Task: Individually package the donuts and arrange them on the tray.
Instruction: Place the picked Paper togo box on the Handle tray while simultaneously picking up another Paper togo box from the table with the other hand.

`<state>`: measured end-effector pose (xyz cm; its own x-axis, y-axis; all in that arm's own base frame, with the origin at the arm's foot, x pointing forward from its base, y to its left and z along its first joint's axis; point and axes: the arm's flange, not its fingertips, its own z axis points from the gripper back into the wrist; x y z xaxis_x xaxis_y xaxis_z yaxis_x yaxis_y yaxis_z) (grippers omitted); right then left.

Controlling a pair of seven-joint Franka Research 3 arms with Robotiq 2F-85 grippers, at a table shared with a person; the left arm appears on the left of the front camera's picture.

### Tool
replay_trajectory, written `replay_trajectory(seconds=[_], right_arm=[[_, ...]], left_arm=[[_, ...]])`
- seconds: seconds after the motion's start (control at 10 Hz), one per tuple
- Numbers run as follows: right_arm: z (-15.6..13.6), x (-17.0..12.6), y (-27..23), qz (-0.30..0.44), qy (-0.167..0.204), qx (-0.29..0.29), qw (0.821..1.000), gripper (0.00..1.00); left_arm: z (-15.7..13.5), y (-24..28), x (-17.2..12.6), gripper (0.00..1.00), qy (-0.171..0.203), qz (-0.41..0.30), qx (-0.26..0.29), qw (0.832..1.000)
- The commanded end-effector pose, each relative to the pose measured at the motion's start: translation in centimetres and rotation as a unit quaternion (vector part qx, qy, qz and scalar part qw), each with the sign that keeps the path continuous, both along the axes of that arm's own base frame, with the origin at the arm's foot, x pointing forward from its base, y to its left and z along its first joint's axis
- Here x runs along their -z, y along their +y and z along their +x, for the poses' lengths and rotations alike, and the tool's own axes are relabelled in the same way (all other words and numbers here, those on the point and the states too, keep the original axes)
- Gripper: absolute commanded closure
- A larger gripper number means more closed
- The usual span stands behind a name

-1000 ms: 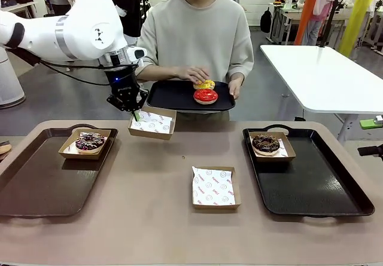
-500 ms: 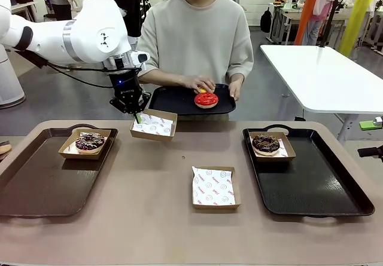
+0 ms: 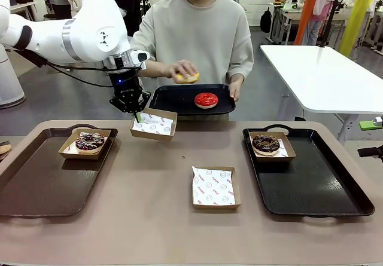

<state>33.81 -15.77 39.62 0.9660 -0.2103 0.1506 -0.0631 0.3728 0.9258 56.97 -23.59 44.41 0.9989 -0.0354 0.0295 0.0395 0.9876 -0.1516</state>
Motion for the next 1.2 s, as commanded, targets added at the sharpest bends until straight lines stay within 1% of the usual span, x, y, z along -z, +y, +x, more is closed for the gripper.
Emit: replay_trajectory(seconds=[0.0,1.1], right_arm=[[-0.02,-0.08,0.01,0.002,-0.001,-0.001,1.0,0.0],[-0.02,-0.08,0.01,0.002,-0.001,-0.001,1.0,0.0]], left_arm=[[-0.26,0.19,-0.18,1.0,-0.002,-0.006,-0.002,1.0],[-0.26,0.19,-0.18,1.0,-0.002,-0.006,-0.002,1.0]])
